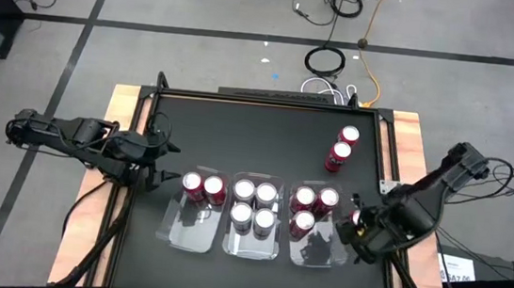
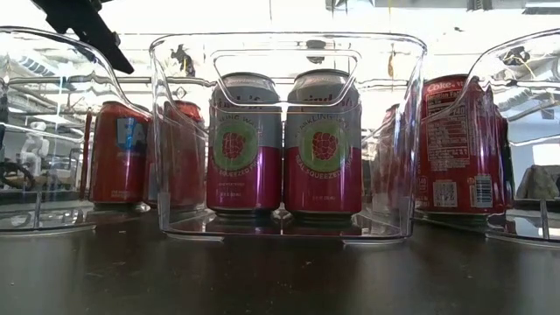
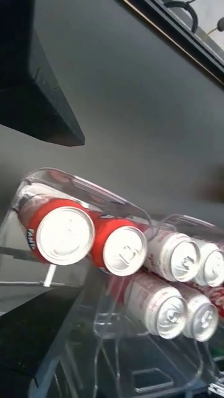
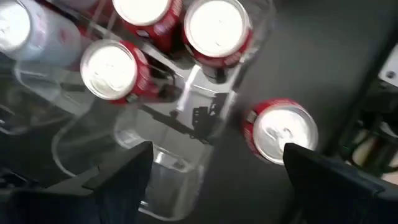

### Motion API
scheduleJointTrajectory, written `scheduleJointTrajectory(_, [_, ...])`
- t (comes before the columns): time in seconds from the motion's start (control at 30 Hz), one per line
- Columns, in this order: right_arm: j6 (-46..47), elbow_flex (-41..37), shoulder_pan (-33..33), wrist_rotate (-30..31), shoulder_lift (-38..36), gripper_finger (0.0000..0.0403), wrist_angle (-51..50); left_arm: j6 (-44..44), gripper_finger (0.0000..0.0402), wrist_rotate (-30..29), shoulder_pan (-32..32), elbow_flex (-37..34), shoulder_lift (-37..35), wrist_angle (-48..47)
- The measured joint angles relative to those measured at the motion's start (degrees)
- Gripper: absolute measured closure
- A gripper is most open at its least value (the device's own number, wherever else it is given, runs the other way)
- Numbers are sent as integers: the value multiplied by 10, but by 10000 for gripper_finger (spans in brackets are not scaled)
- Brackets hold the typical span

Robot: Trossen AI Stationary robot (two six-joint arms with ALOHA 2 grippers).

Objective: Sort soda cans
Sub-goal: Put the red soda can into the right transparent bin

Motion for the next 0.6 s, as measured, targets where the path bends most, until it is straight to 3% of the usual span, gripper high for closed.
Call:
scheduleJointTrajectory(0.27, [44, -10, 63, 2, -23, 50, -7, 0, 13, 0, 0, 0, 0, 3])
scheduleJointTrajectory(0.47, [46, -102, 77, -15, -96, 50, -5, 0, 13, 0, 0, 0, 0, 32])
scheduleJointTrajectory(0.6, [-24, -163, 78, -11, -158, 50, 39, 0, 13, 0, 0, 0, 0, 43])
